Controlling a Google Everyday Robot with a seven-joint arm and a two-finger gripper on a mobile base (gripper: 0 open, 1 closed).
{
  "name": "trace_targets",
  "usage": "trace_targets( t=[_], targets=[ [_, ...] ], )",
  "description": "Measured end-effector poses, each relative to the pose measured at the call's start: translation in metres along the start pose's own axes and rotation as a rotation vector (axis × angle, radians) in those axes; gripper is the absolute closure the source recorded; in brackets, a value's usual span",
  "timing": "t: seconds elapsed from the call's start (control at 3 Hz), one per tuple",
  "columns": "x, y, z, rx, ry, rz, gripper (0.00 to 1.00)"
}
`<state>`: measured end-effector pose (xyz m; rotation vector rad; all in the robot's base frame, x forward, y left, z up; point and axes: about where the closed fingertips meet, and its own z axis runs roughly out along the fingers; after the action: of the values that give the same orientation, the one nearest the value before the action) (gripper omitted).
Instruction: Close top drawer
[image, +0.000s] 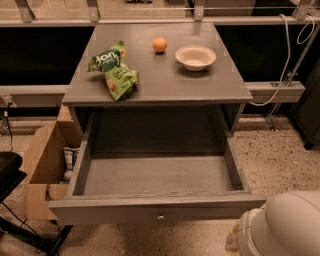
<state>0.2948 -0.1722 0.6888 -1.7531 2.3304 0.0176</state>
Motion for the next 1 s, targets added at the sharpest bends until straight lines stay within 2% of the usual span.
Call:
trace_targets(
  t=[0.33, 0.67, 1.0],
  targets=[
    [0.000, -0.014, 0.048, 0.040, -0.031, -0.026, 1.00],
    [-0.023, -0.069, 0.091, 0.127, -0.098, -0.044, 1.00],
    [-0.037, -0.089, 0.105, 0.138, -0.121, -0.054, 1.00]
  ],
)
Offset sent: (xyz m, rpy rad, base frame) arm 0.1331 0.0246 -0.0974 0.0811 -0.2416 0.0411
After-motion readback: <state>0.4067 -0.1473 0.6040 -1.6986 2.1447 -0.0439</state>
